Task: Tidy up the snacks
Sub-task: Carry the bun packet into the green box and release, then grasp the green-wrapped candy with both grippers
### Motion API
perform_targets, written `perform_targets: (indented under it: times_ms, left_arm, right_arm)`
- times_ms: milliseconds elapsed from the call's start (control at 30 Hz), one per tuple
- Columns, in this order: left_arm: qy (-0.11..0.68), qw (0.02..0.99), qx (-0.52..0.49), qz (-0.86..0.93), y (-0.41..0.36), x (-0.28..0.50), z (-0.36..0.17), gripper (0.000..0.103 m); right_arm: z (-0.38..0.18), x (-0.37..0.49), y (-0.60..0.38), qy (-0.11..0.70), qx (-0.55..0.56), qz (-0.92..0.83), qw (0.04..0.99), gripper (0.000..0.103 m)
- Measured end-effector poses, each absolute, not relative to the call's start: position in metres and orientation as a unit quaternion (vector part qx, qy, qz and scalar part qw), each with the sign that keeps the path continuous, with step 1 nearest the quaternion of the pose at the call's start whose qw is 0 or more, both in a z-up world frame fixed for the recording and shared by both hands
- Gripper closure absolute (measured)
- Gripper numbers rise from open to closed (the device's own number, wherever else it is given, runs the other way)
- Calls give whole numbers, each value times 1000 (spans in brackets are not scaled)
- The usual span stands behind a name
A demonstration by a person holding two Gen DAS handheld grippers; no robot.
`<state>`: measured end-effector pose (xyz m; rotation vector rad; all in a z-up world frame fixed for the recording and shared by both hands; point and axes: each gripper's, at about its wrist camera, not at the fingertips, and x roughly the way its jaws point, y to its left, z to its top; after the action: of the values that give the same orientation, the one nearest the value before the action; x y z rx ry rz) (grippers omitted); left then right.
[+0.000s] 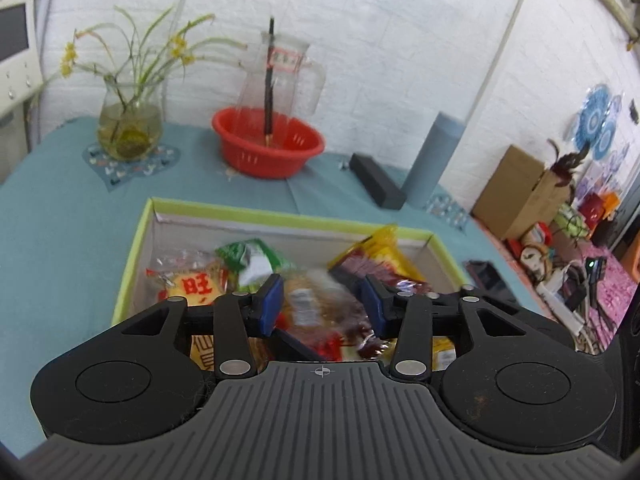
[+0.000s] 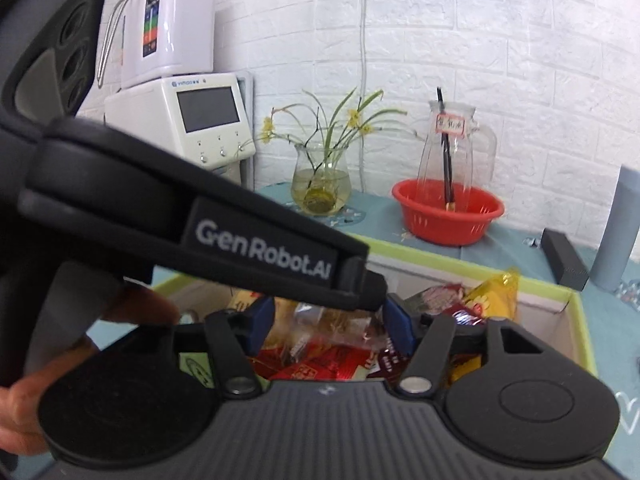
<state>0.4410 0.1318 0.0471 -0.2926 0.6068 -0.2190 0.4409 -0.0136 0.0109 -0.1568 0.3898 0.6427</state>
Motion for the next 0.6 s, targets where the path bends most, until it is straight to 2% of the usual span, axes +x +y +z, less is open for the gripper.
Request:
perform_targets:
  times_ms: [67,167,233,300,433,600]
  left_arm:
    - [275,941,-155,-122,133,418,64,72]
    - [262,937,-162,-165,127,374,77,63]
    - [275,930,-162,-184,117,348,69,57]
    - [307,918,-159,-196,104,334,48,57]
    - [391,885,-171,-185,84,334,-1,66]
    - [426,876,-158,-162,71,346,-20,67]
  right_arm:
    - [26,420,-29,166,-79,305,934,29]
    - [35,373,-62,139,-76,287,945,9]
    - [22,348,-83,159,-66,271,947,9]
    - [0,331,-98,205,-41,264,942,9]
    - [-39,313,-100,274,-21,270,923,11]
    - [-48,312,-91,289,-31,283,914,18]
